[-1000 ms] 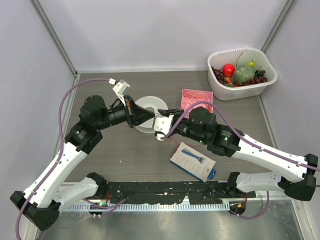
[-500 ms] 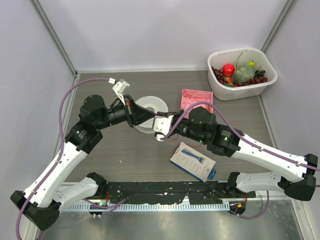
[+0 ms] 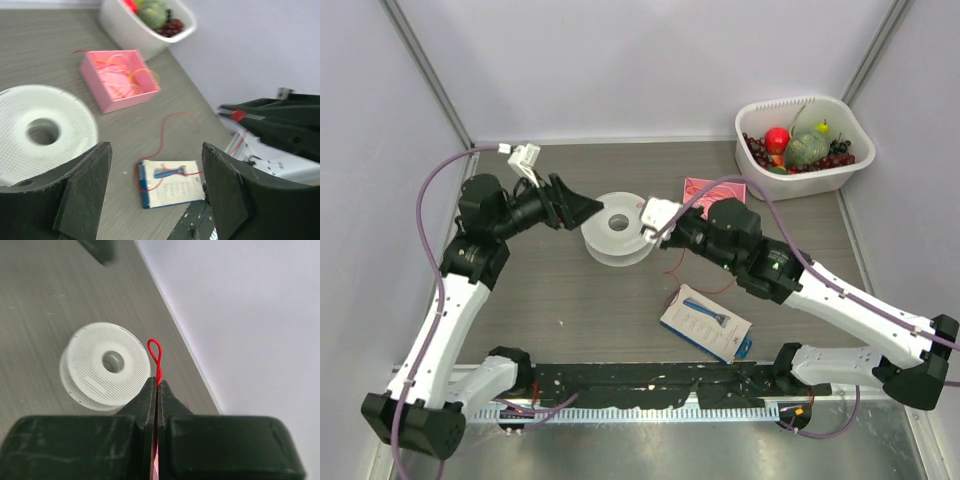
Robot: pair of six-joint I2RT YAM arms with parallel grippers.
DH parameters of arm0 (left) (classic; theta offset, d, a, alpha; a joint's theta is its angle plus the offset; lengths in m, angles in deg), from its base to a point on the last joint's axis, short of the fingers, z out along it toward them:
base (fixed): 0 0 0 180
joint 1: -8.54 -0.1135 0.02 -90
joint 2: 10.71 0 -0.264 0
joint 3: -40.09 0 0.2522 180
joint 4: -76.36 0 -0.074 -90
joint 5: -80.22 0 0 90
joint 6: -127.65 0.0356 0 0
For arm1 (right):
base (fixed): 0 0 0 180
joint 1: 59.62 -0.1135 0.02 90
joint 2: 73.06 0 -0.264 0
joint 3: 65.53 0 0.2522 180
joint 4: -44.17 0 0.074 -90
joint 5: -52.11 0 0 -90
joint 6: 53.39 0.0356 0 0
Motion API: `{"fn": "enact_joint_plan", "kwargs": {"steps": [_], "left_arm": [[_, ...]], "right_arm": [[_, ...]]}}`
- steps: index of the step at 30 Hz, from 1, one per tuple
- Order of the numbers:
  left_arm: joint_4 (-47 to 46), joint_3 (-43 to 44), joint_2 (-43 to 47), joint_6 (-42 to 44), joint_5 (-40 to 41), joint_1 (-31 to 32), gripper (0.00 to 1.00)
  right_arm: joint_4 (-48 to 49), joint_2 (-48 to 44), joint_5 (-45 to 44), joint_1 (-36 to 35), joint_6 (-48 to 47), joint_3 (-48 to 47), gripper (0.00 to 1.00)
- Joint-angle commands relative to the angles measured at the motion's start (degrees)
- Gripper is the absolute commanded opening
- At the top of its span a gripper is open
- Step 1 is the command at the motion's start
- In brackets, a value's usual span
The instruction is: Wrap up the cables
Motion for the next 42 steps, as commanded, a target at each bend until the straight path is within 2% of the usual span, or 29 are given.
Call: {"fn": "enact_joint_plan", "kwargs": {"steps": [1,5,8,13,22,27,30,33,36,38,39,41,42], "left_arm": [[6.4,0.7,-8.6,1.3,-7.0,-10.4,0.80],[12.2,1.1,-19.8,6.6,-10.9,-19.0,0.86],[13.1,1.2,-28.1,8.8,-10.2,-21.7,0.87],[11.4,2.5,-39.4,9.1,-14.5,-21.7,0.87],[-2.8,0.7,-48.8,2.0,-17.3,-19.7,0.82],[-11.8,0.4,-53.7,-3.1,-17.9,-15.8,0.77],[-21.7,-0.1,-55.8,-8.3,-18.7,-14.3,0.66],[-29.3,-0.5,-56.3,-12.8,-19.7,-14.1,0.42],[-28.8,-0.4,-53.3,-12.1,-20.3,-14.2,0.16],[-25.7,-0.3,-50.2,-9.7,-19.9,-14.2,0.03],[-23.7,-0.3,-48.2,-8.3,-19.6,-14.1,0.00],[-19.0,-0.3,-44.7,-4.9,-18.6,-14.2,0.00],[-16.5,-0.2,-42.3,-3.2,-18.1,-14.2,0.00]], "right_arm": [[5.2,-0.5,-4.0,8.8,10.6,-2.8,0.01],[5.6,-0.1,-2.6,17.3,16.3,-4.7,0.01],[5.9,-0.8,-2.1,19.8,17.5,-4.3,0.00],[6.7,-2.0,-1.6,22.8,19.0,-2.7,0.01],[6.7,-2.5,-0.6,26.3,20.8,-3.1,0.01],[5.6,-2.4,0.2,27.1,21.3,-4.1,0.01],[4.8,-2.3,0.2,27.4,22.1,-4.3,0.01],[4.2,-2.3,0.1,27.8,24.1,-5.1,0.01],[5.0,-2.3,1.9,29.6,27.2,-5.9,0.01],[6.8,-1.6,3.5,30.3,29.8,-7.8,0.01],[7.5,-1.0,4.8,30.6,31.2,-8.9,0.01],[9.2,1.2,6.9,30.6,32.1,-14.0,0.01],[10.1,3.5,7.5,30.6,32.2,-19.1,0.01]]}}
